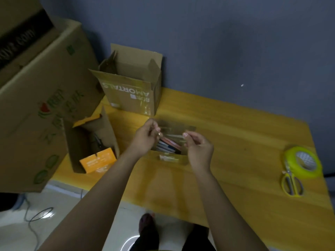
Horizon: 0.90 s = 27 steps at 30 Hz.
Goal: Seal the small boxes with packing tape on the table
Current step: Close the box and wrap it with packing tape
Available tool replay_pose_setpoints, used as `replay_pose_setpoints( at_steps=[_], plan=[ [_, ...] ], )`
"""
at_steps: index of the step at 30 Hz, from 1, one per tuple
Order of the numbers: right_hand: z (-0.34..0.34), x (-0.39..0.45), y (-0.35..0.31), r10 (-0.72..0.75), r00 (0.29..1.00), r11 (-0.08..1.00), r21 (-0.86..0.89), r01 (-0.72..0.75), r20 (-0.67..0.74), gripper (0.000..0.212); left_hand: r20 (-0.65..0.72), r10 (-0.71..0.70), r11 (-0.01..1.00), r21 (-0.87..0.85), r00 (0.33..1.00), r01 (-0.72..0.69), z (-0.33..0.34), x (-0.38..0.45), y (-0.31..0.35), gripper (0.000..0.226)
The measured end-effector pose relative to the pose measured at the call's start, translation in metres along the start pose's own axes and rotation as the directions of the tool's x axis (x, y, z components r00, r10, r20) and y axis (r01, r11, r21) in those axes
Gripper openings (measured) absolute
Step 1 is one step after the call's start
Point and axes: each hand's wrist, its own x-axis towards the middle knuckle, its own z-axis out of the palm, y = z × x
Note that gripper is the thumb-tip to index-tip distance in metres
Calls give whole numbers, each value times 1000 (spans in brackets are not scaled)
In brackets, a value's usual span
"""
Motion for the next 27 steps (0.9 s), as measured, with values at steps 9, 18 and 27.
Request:
replay_pose_setpoints(
  at_steps=[9, 18, 27],
  plan=[
    [21, 16, -5, -9, 998, 994, -107, 2, -67, 6, 108, 16, 971, 234, 994, -41, -32, 42, -25, 26],
    [8, 56, 5, -229, 959, 905, -327, 273, 167, 6, 366, 32, 618, 724, 930, -306, -30, 86, -35, 26],
    [30, 41, 11, -95, 992, 897, -426, 121, 81, 22, 782, -76, 305, 609, 618, -732, -5, 131, -49, 33]
  ],
)
